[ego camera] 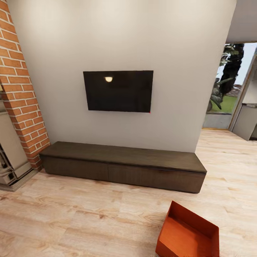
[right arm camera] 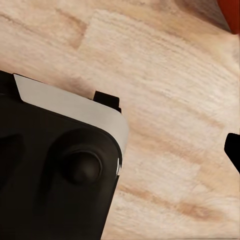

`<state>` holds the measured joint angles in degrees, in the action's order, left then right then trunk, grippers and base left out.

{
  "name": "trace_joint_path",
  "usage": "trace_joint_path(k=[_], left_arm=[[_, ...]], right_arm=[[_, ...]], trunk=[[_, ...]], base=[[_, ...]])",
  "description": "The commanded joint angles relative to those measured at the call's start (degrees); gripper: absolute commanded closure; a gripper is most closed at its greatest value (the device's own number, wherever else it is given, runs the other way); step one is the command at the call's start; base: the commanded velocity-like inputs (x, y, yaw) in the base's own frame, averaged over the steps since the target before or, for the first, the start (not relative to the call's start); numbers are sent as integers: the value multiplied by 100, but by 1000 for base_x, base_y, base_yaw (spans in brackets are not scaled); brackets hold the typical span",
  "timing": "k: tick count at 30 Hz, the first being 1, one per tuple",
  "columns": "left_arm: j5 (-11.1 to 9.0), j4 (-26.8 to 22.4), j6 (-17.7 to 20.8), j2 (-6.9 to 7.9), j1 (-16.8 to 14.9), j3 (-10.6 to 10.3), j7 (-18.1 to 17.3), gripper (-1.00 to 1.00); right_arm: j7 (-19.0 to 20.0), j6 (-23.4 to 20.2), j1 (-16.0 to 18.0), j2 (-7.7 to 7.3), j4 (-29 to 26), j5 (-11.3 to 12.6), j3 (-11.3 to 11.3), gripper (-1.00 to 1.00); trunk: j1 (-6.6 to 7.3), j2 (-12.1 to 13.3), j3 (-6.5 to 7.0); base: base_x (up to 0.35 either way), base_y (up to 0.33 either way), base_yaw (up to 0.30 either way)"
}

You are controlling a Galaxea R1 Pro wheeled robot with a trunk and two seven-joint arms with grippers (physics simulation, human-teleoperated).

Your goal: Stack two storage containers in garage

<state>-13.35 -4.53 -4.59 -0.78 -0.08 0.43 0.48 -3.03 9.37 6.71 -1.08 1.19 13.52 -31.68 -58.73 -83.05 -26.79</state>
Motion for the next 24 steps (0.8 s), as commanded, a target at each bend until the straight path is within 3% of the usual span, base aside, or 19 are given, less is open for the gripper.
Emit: trace_joint_path(k=[1,24], left_arm=[[-28,-2,-15,-1,-1,1,5,-100],[-28,-4,-15,1,-1,1,5,-100]], right_arm=[[-4,26,6,3,13,51,-49,-100],[-4,21,6,3,13,52,-49,-100]], trunk=[[0,-3,-6],[0,-3,-6]], base=[[0,0,-245],[0,0,-245]])
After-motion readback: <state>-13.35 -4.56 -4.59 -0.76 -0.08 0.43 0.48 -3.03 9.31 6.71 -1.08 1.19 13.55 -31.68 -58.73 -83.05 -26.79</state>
